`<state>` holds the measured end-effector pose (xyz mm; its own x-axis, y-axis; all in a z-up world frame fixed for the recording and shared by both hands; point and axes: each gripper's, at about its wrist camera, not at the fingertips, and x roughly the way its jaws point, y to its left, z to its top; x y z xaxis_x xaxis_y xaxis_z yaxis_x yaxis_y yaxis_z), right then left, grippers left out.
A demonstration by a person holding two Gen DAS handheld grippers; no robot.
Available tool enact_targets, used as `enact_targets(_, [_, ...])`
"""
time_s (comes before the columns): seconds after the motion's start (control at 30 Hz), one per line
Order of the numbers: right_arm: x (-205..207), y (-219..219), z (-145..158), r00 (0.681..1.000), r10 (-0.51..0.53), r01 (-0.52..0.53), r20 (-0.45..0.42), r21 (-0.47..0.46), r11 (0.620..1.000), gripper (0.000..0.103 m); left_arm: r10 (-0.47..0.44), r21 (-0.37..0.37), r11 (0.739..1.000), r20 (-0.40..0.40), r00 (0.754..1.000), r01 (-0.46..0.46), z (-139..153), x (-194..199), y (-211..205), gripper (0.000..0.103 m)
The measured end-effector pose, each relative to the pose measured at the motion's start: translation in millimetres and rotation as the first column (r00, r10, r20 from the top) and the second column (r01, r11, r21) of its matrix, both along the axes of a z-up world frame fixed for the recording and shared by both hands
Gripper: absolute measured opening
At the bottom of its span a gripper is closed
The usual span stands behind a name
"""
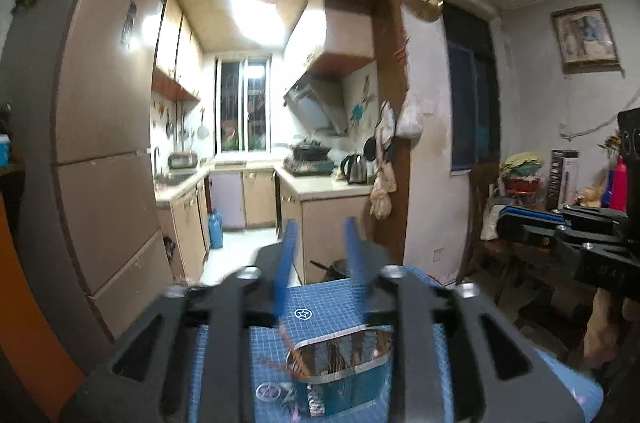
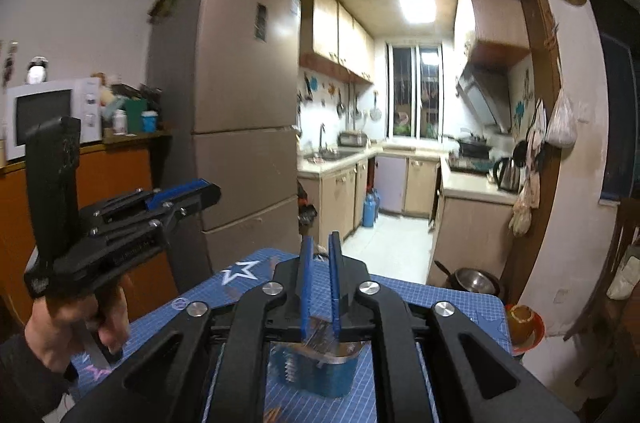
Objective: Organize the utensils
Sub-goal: 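Open the left gripper to release its chopstick in the holder while the right gripper releases its chopstick, then move the left gripper to a chopstick end while the right gripper approaches another chopstick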
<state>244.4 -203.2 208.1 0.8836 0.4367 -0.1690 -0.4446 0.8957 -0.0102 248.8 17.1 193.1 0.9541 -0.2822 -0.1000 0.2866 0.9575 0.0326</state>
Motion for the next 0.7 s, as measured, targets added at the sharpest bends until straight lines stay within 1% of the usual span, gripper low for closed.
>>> enact_targets(0.03, [-23,-4,-10,1.0,0.006,-0.006,0.012,0.007,1.0,0.017,0.004,0.008,1.0,0.015,1.0,-0.004,-4,-18,4,0.045])
enact_targets(0.07, [-43,-6,-22,1.0,0.001,-0.001,0.02,0.005,1.0,0.018,-0.001,0.017,1.0,0.025,1.0,0.001,-10,-35,9,0.047])
enact_targets(0.1, [-57,-7,-33,1.0,-0.007,0.007,0.024,0.0,1.0,0.019,-0.004,0.03,1.0,0.029,1.0,0.003,-21,-57,15,0.047])
enact_targets(0.13, [-78,-8,-53,1.0,-0.009,0.009,0.017,-0.005,1.0,0.019,-0.002,0.034,0.999,0.02,1.0,0.002,-32,-72,21,0.047])
enact_targets(0.17, [-90,-9,-68,1.0,-0.012,0.012,0.006,-0.004,1.0,0.019,-0.006,0.042,0.999,0.002,1.0,0.006,-45,-84,25,0.047])
enact_targets(0.2, [-102,-9,-85,1.0,-0.019,0.019,-0.006,0.0,1.0,0.019,0.001,0.062,0.998,-0.027,1.0,0.001,-67,-101,30,0.047])
enact_targets(0.27, [-127,-6,-126,0.998,-0.028,0.029,-0.059,0.01,1.0,0.019,-0.011,0.082,0.996,-0.09,0.996,0.019,-96,-113,34,0.047])
enact_targets(0.3, [-136,-4,-146,0.995,-0.029,0.031,-0.092,0.016,0.999,0.019,-0.005,0.091,0.996,-0.149,0.989,0.019,-121,-122,35,0.047])
enact_targets(0.37, [-149,5,-182,0.986,-0.019,0.025,-0.164,0.037,0.999,0.018,-0.024,0.081,0.996,-0.244,0.969,0.045,-157,-129,35,0.045])
enact_targets(0.4, [-155,11,-200,0.979,-0.012,0.02,-0.202,0.041,0.999,0.017,-0.028,0.084,0.995,-0.277,0.96,0.053,-172,-131,33,0.044])
enact_targets(0.43, [-158,17,-211,0.975,-0.007,0.016,-0.222,0.04,0.999,0.015,-0.03,0.088,0.994,-0.309,0.951,0.06,-187,-134,30,0.041])
enact_targets(0.5, [-165,32,-237,0.959,0.011,-0.001,-0.282,0.037,0.999,0.015,-0.049,0.077,0.993,-0.385,0.922,0.085,-218,-136,27,0.039])
enact_targets(0.53, [-166,40,-248,0.949,0.027,-0.017,-0.313,0.035,0.999,0.014,-0.046,0.074,0.994,-0.411,0.911,0.083,-230,-136,26,0.038])
enact_targets(0.6, [-168,54,-262,0.936,0.045,-0.039,-0.348,0.025,0.999,0.013,-0.053,0.064,0.994,-0.444,0.894,0.09,-245,-137,25,0.038])
enact_targets(0.63, [-170,60,-268,0.932,0.048,-0.047,-0.358,0.013,0.999,0.013,-0.047,0.072,0.993,-0.448,0.893,0.088,-251,-139,25,0.038])
enact_targets(0.7, [-167,72,-280,0.923,0.043,-0.05,-0.383,-0.008,0.999,0.013,-0.053,0.065,0.993,-0.465,0.883,0.094,-259,-140,25,0.038])
